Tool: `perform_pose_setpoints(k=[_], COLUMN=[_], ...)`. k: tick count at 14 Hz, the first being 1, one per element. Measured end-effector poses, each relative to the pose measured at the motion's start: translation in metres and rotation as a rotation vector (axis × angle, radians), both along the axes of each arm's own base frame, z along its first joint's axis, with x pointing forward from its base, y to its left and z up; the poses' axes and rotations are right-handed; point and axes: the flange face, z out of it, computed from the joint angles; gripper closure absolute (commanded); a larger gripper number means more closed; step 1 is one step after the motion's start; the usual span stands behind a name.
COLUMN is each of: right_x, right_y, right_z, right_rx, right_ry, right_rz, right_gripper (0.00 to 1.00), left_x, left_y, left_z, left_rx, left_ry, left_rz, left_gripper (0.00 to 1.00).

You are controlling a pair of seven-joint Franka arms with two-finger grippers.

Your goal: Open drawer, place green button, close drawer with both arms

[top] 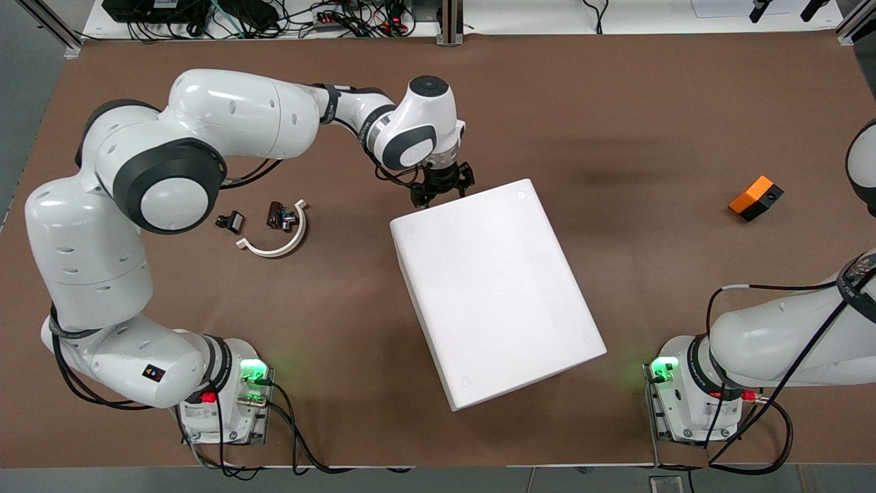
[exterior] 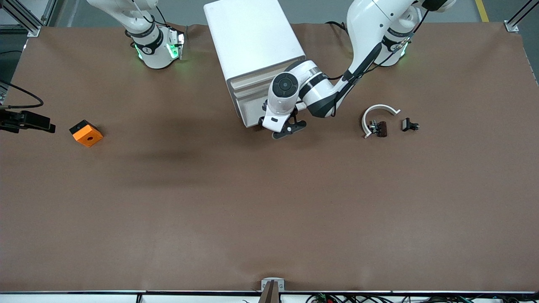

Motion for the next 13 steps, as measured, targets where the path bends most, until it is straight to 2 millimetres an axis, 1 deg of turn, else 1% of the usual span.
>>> perform_pose_setpoints(k=[2, 3, 6, 7, 8, 9, 10, 11, 12, 13], right_x=[-0.004, -0.007, -0.015, -0.018, -0.023, -0.033, -0.043, -0.053, -0.059, -0.063], right_y=[-0.006, -0.008, -0.009, -0.013, -0.019, -0.025, -0.026, -0.023, -0.016, -0.008], right_z=[0.016, 0.02, 0.021, 0.027, 0.038, 0.053, 0.068, 0.081, 0.088, 0.09], right_rx=[-0.002, 0.0, 0.008, 0.019, 0.038, 0.051, 0.058, 0.06, 0.061, 0.062], right_ry=[-0.01, 0.001, 0.047, 0.037, 0.017, -0.008, -0.031, -0.047, -0.056, -0.058], right_rz=[-0.012, -0.016, -0.02, -0.027, -0.039, -0.049, -0.051, -0.046, -0.035, -0.021], right_gripper=[0.0, 0.0, 0.0, 0.0, 0.0, 0.0, 0.0, 0.0, 0.0, 0.0], left_x=[-0.005, -0.009, -0.021, -0.024, -0.026, -0.027, -0.027, -0.027, -0.027, -0.026], left_y=[-0.002, -0.004, -0.008, -0.01, -0.012, -0.013, -0.014, -0.015, -0.016, -0.016], left_z=[-0.002, -0.003, -0.007, -0.008, -0.008, -0.009, -0.009, -0.01, -0.011, -0.012], left_rx=[0.0, 0.003, 0.008, -0.001, -0.011, -0.022, -0.034, -0.044, -0.052, -0.056], left_ry=[0.025, 0.044, 0.098, 0.118, 0.136, 0.155, 0.174, 0.19, 0.205, 0.218], left_rz=[0.005, 0.007, 0.007, 0.014, 0.022, 0.03, 0.041, 0.051, 0.061, 0.071], left_gripper=[0.0, 0.0, 0.0, 0.0, 0.0, 0.0, 0.0, 0.0, 0.0, 0.0])
